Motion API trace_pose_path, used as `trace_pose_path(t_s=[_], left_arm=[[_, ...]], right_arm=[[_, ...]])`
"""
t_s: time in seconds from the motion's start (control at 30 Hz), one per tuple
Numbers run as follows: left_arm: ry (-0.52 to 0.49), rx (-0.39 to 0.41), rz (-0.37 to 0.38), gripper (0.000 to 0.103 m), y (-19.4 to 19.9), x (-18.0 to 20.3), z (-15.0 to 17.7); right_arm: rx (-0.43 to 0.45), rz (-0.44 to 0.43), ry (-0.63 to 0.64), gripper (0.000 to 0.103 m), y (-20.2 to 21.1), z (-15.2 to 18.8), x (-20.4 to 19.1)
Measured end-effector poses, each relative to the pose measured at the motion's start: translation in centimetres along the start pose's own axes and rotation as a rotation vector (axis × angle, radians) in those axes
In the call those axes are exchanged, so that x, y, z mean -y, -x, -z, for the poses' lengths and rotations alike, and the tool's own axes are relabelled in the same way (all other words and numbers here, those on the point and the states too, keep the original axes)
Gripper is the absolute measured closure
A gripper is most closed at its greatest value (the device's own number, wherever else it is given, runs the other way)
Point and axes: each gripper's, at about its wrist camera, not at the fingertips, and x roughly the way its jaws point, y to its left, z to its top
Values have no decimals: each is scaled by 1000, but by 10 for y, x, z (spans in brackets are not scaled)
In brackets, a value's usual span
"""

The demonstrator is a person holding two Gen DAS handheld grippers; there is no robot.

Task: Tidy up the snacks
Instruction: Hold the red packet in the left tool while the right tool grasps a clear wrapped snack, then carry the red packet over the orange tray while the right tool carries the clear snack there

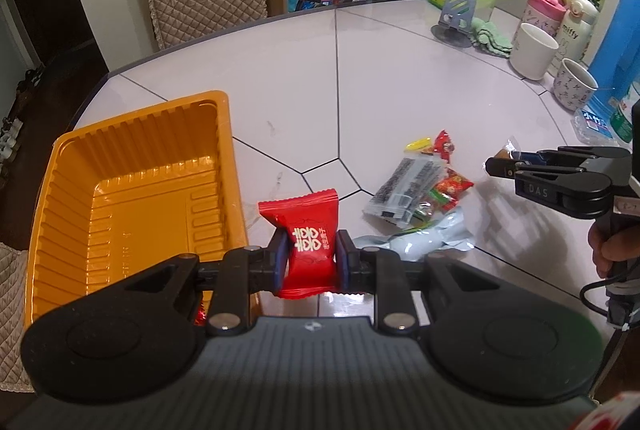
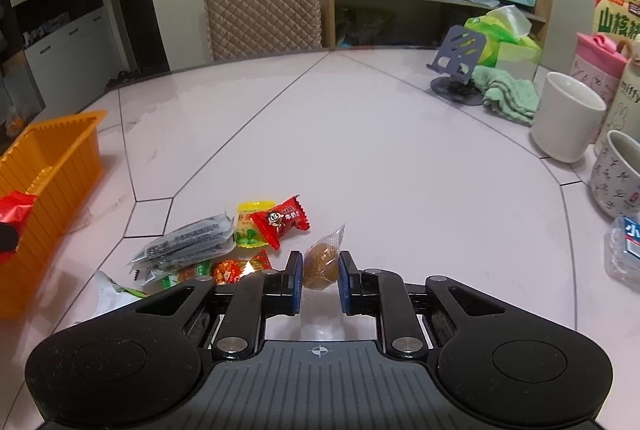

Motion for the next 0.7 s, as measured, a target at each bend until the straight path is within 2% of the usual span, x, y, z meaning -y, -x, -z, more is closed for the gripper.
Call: trace_pose_path(t_s=[0.4,0.7], left_arm=[[-15,31,42,80,32,22,19],[27,16,37,80,65,19,56]], right_arm=[[40,-39,-37,85,66,14,-3],[2,-160,-20,85,113,40,-34]])
